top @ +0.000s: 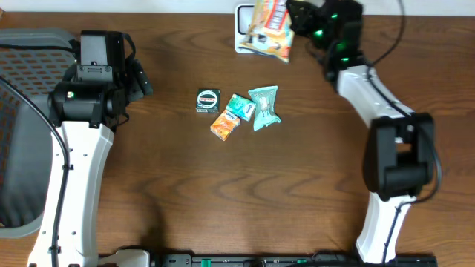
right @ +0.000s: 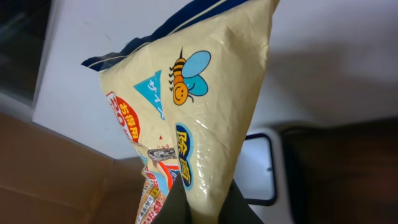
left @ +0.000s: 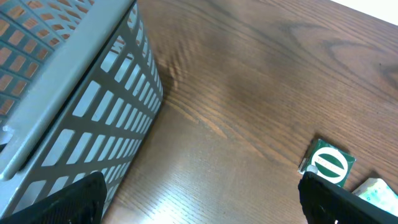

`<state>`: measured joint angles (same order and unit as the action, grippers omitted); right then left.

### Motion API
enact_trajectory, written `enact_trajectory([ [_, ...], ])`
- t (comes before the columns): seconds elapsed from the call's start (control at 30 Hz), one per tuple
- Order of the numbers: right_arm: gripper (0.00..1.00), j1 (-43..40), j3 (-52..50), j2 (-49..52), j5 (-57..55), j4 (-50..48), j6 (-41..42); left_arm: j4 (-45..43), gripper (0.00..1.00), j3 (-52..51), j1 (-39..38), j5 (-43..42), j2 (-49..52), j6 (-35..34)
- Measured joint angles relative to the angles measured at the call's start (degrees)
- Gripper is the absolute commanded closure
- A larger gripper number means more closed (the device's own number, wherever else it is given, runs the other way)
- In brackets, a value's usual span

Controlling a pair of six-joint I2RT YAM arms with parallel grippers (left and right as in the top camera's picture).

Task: Scan the item barcode
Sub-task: 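Raise the bag up to the scanner face with the right gripper, then carry the bag to the far right and drop it on the table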

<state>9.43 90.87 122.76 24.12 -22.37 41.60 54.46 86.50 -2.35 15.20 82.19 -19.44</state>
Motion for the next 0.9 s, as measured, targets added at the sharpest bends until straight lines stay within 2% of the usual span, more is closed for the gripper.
enact_trajectory([
  [0.17,0.99,2.1,5.5,6.5,-2.0,0.9,3.8,0.0,0.02,0.0,0.0,0.0,0.0,0.0],
  [0.47,0.99,3.2,22.8,15.7,-2.7,9.3,5.8,0.0,0.02,0.0,0.0,0.0,0.0,0.0],
  [0.73,0.99,2.8,24.2,16.0,0.5,10.2,3.9,0.0,0.02,0.0,0.0,0.0,0.0,0.0],
  [0.9,0.99,-0.3,25.4,15.9,1.9,13.4,2.2,0.0,0.02,0.0,0.0,0.0,0.0,0.0],
])
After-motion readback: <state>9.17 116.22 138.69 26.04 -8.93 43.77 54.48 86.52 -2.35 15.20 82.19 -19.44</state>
